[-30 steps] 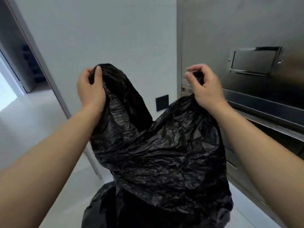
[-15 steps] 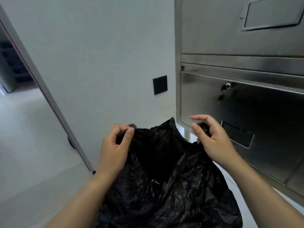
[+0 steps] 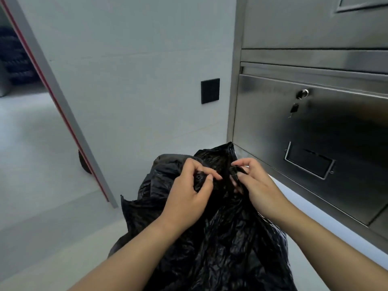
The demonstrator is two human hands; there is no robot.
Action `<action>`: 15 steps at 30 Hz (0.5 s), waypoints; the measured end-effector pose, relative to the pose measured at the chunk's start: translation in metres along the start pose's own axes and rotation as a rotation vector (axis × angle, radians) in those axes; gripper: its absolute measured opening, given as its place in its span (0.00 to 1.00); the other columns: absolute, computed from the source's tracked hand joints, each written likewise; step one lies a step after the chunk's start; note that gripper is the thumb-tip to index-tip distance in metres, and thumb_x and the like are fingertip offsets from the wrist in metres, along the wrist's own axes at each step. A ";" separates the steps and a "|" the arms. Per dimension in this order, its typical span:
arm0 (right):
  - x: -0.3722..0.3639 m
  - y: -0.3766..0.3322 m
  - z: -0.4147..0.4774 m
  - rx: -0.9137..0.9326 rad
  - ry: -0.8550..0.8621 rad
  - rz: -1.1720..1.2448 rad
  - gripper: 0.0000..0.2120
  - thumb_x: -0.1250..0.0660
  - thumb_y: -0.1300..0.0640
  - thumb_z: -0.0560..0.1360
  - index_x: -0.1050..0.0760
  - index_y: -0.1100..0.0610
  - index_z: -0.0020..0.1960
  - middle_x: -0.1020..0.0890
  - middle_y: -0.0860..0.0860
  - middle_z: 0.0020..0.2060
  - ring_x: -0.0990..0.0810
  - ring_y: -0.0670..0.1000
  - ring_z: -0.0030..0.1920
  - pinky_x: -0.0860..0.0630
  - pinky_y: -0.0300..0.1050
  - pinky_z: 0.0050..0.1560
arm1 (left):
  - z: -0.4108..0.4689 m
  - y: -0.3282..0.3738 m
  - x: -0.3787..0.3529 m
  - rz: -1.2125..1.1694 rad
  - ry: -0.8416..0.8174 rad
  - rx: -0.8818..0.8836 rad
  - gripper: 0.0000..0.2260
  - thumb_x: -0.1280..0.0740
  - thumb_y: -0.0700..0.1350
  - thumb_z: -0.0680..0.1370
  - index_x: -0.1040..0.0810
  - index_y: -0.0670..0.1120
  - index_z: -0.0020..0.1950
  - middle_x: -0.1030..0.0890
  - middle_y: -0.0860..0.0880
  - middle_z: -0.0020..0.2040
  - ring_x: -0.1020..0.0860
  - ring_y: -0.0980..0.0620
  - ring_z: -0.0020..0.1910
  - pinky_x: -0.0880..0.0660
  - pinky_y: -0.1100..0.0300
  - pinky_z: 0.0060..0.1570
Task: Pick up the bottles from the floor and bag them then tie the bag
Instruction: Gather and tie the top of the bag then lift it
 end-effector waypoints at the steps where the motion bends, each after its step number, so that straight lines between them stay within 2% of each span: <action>1: -0.003 0.002 0.002 0.010 -0.018 0.010 0.11 0.45 0.64 0.79 0.30 0.49 0.50 0.20 0.44 0.33 0.24 0.41 0.32 0.28 0.33 0.35 | -0.001 -0.001 -0.003 0.010 -0.005 0.005 0.06 0.39 0.46 0.76 0.37 0.51 0.43 0.18 0.59 0.43 0.20 0.51 0.41 0.27 0.59 0.45; 2: -0.004 0.003 0.003 0.018 -0.031 0.015 0.10 0.44 0.64 0.79 0.31 0.49 0.49 0.20 0.44 0.31 0.24 0.41 0.32 0.28 0.33 0.35 | -0.001 -0.002 -0.005 0.011 -0.007 0.018 0.06 0.39 0.47 0.77 0.36 0.50 0.44 0.18 0.57 0.41 0.20 0.56 0.41 0.26 0.61 0.45; 4: -0.005 0.005 0.003 0.050 -0.025 -0.001 0.11 0.41 0.62 0.79 0.30 0.46 0.46 0.18 0.44 0.32 0.24 0.42 0.31 0.27 0.34 0.36 | -0.002 -0.004 -0.009 -0.002 -0.008 0.053 0.07 0.38 0.50 0.77 0.34 0.49 0.45 0.20 0.53 0.39 0.22 0.57 0.40 0.27 0.62 0.43; 7: 0.000 0.007 -0.001 0.084 0.000 -0.030 0.17 0.38 0.62 0.77 0.27 0.40 0.41 0.15 0.45 0.35 0.23 0.43 0.30 0.26 0.35 0.37 | -0.006 -0.005 -0.010 -0.029 -0.026 0.085 0.11 0.40 0.56 0.74 0.34 0.48 0.45 0.24 0.49 0.39 0.26 0.52 0.39 0.28 0.56 0.43; 9: 0.004 0.008 -0.002 0.088 0.016 -0.016 0.17 0.36 0.63 0.77 0.25 0.40 0.40 0.15 0.47 0.36 0.21 0.43 0.32 0.25 0.35 0.38 | -0.008 -0.008 -0.007 -0.080 -0.058 0.078 0.11 0.44 0.54 0.74 0.34 0.47 0.45 0.28 0.43 0.40 0.29 0.46 0.40 0.31 0.48 0.45; 11: 0.007 0.009 -0.002 0.086 0.039 -0.006 0.14 0.35 0.63 0.76 0.22 0.43 0.41 0.14 0.48 0.37 0.17 0.45 0.37 0.23 0.37 0.41 | -0.011 -0.013 -0.004 -0.103 -0.079 0.078 0.09 0.48 0.50 0.73 0.34 0.46 0.45 0.30 0.39 0.39 0.32 0.43 0.39 0.33 0.45 0.43; 12: 0.007 0.010 -0.001 0.090 0.058 -0.012 0.13 0.34 0.63 0.75 0.21 0.45 0.42 0.14 0.48 0.38 0.17 0.46 0.39 0.23 0.37 0.43 | -0.011 -0.015 -0.003 -0.092 -0.079 0.086 0.07 0.48 0.48 0.74 0.34 0.48 0.44 0.31 0.39 0.37 0.32 0.44 0.38 0.33 0.47 0.42; 15: 0.004 0.010 0.001 0.118 0.095 -0.042 0.12 0.31 0.63 0.73 0.19 0.45 0.42 0.14 0.45 0.39 0.17 0.44 0.41 0.24 0.34 0.45 | -0.009 -0.019 -0.003 -0.027 -0.069 0.104 0.04 0.47 0.46 0.75 0.34 0.53 0.43 0.31 0.50 0.35 0.33 0.57 0.34 0.34 0.58 0.37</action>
Point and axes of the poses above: each hand's wrist, its own z-axis towards the middle knuckle, its own x-axis out of the back of the hand, y = z × x, the point moved 1 cm from there along z, towards the middle knuckle
